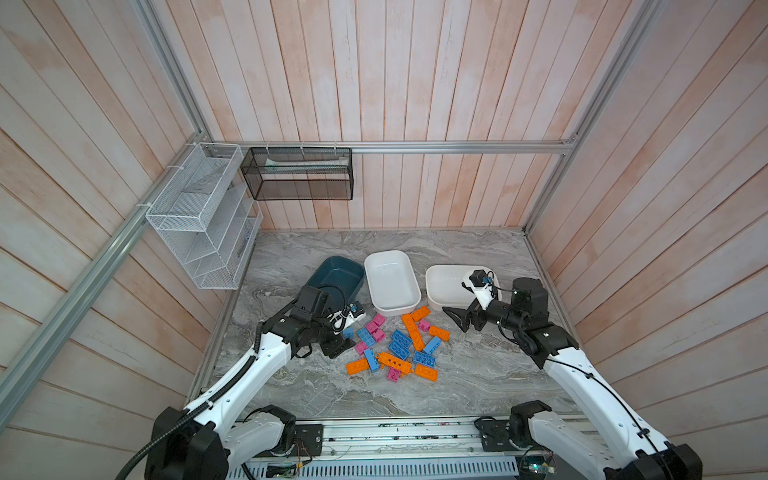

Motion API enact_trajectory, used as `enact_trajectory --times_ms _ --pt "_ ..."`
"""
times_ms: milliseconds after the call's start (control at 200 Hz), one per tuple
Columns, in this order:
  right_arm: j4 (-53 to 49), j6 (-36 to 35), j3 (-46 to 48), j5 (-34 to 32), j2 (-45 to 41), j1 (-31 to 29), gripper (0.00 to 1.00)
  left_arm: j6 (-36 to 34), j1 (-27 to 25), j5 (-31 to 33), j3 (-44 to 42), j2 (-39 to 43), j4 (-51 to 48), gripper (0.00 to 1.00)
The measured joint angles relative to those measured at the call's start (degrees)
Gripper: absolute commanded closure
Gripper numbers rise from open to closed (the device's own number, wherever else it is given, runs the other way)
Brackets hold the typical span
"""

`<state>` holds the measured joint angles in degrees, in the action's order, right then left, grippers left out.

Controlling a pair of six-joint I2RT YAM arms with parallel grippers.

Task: Sort the legos into containers by color
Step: 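Reach left gripper to a small blue brick while right gripper moves forward, then carry the blue brick with the left gripper into the teal tub and release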

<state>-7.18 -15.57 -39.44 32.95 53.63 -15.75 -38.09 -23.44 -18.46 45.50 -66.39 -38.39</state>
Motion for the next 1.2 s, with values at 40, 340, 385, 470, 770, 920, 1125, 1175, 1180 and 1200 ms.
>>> enact_trajectory --times_ms 40,340,385,470,770,920,1125,1175,1180,1200 --pt "-0.37 -0.37 0.0 -0.04 0.07 -0.74 0.02 -0.83 -0.37 0.85 -0.11 -1.42 0.81 0.29" --pt "-3.56 -1.95 -0.02 -1.07 0.79 -2.27 0.02 -7.19 -2.14 5.7 -0.2 -11.28 6.51 0.4" --pt "-3.69 -2.03 0.0 -1.53 0.63 -2.27 0.02 -8.07 -2.27 6.56 -0.26 -11.96 7.17 0.4" --pt "-3.87 -2.03 0.0 -2.12 -0.31 -2.27 0.02 -9.14 -2.36 8.17 -0.28 -12.87 8.57 0.4" --pt "-5.16 -2.23 0.07 -2.69 -1.25 -2.27 0.02 -10.38 -2.4 10.82 -0.28 -17.53 11.41 0.45" --pt "-5.31 -2.23 0.17 -2.84 -1.36 -2.27 0.02 -10.38 -2.47 11.13 -0.26 -19.93 11.93 0.48" --pt "-5.35 -2.23 0.7 -2.89 -1.38 -2.27 0.02 -10.25 -2.51 11.19 -0.04 -22.58 12.07 0.67" --pt "-5.35 -2.21 0.94 -2.89 -1.36 -2.27 0.02 -9.79 -2.51 10.95 0.24 -22.75 12.02 0.74" --pt "-5.35 -2.23 0.96 -2.89 -1.36 -2.27 0.02 -9.94 -2.51 10.97 0.26 -22.77 12.0 0.75" --pt "-5.38 -2.23 1.07 -2.89 -1.36 -2.27 0.02 -9.66 -2.51 10.97 0.44 -22.8 11.89 0.77"
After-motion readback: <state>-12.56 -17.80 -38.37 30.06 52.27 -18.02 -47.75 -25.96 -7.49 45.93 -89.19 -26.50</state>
